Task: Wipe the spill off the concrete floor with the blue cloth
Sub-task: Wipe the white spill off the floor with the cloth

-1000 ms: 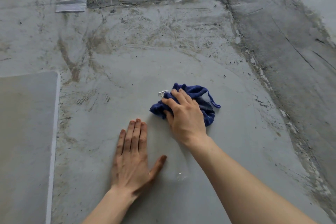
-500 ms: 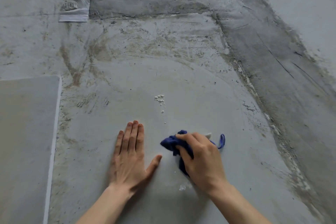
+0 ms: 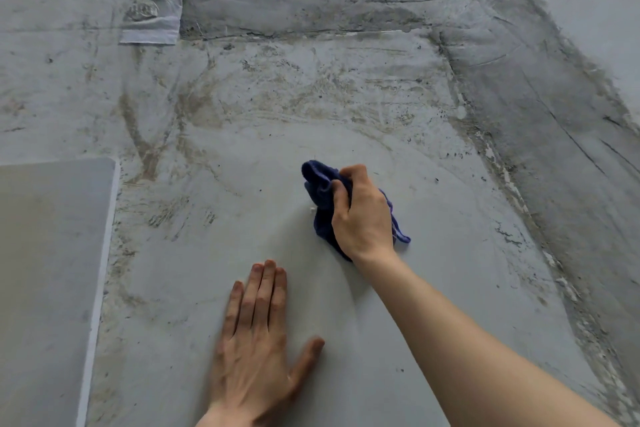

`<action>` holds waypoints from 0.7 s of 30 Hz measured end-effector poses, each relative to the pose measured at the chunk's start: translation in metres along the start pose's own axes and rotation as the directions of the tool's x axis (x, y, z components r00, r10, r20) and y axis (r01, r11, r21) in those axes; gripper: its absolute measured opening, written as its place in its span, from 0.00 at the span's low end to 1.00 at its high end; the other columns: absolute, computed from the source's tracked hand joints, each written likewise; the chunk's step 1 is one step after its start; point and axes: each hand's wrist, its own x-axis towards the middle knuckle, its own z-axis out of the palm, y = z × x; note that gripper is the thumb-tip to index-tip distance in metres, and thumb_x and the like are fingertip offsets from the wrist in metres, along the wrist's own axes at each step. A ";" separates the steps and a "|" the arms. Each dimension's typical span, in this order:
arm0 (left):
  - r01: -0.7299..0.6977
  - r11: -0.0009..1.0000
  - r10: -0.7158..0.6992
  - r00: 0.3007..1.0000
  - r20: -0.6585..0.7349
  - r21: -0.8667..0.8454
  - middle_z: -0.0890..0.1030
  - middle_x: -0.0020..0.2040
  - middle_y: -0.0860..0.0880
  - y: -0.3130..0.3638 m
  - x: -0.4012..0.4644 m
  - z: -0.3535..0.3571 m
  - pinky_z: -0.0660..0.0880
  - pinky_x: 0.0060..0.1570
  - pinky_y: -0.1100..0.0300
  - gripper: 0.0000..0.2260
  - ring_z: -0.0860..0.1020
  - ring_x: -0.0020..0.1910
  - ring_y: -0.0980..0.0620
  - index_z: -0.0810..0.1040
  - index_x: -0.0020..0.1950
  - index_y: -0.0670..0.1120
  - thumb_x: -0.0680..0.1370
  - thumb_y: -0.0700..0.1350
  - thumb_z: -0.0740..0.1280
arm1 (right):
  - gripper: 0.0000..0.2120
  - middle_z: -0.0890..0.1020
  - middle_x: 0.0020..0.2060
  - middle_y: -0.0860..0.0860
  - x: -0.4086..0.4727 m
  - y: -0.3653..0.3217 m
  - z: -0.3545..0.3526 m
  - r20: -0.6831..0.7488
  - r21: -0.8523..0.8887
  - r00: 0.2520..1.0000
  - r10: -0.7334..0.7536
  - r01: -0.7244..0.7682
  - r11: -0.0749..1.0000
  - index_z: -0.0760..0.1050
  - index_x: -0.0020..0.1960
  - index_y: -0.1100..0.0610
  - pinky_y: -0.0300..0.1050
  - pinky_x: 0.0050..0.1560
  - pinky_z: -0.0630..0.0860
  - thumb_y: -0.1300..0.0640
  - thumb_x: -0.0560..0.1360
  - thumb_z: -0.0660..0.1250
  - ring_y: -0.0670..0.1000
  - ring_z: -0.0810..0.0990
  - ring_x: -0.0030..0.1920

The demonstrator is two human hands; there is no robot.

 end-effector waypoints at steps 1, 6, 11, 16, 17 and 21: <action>-0.002 1.000 0.002 1.000 0.001 0.007 0.58 0.80 0.39 0.000 0.000 0.000 0.58 0.74 0.40 0.43 0.58 0.79 0.42 0.57 0.79 0.37 0.75 0.67 0.57 | 0.11 0.80 0.60 0.52 0.006 -0.001 0.004 0.067 -0.055 0.998 -0.018 0.021 0.998 0.72 0.62 0.50 0.48 0.55 0.71 0.49 0.82 0.59 0.56 0.75 0.64; 0.003 0.999 -0.004 1.000 0.007 0.041 0.60 0.80 0.38 0.001 0.001 0.001 0.60 0.73 0.39 0.42 0.59 0.79 0.41 0.58 0.78 0.36 0.76 0.67 0.55 | 0.24 0.53 0.81 0.51 0.004 0.005 0.018 0.353 -0.405 0.932 -0.085 0.234 0.884 0.57 0.77 0.37 0.62 0.77 0.50 0.38 0.82 0.51 0.52 0.42 0.81; -0.002 0.999 0.002 1.000 0.003 0.045 0.59 0.80 0.38 0.001 0.001 0.000 0.60 0.74 0.40 0.42 0.59 0.79 0.41 0.58 0.78 0.36 0.76 0.67 0.55 | 0.23 0.60 0.79 0.55 -0.028 0.020 0.017 0.299 -0.448 0.917 -0.263 0.378 0.810 0.61 0.76 0.39 0.62 0.76 0.55 0.42 0.82 0.52 0.57 0.51 0.80; -0.004 1.000 0.004 1.000 0.001 0.017 0.58 0.80 0.39 0.001 -0.001 -0.002 0.59 0.75 0.39 0.43 0.57 0.80 0.42 0.57 0.79 0.37 0.76 0.68 0.56 | 0.22 0.63 0.78 0.55 -0.061 0.033 0.013 0.274 -0.436 0.918 -0.286 0.383 0.814 0.65 0.75 0.43 0.62 0.74 0.62 0.48 0.82 0.59 0.58 0.55 0.80; -0.007 1.000 0.007 1.000 -0.006 0.007 0.58 0.80 0.39 0.001 -0.001 -0.002 0.58 0.75 0.40 0.43 0.57 0.80 0.42 0.56 0.79 0.37 0.76 0.68 0.56 | 0.22 0.64 0.78 0.55 -0.069 0.035 0.011 0.269 -0.433 0.919 -0.289 0.383 0.816 0.65 0.75 0.44 0.62 0.73 0.64 0.49 0.81 0.60 0.58 0.56 0.79; -0.023 1.000 0.023 1.000 -0.012 -0.006 0.56 0.81 0.39 0.002 -0.002 -0.004 0.56 0.76 0.41 0.43 0.54 0.80 0.42 0.54 0.79 0.37 0.76 0.67 0.56 | 0.22 0.67 0.76 0.56 -0.101 0.041 0.003 0.242 -0.425 0.928 -0.283 0.363 0.829 0.69 0.74 0.47 0.60 0.70 0.68 0.52 0.80 0.64 0.57 0.60 0.79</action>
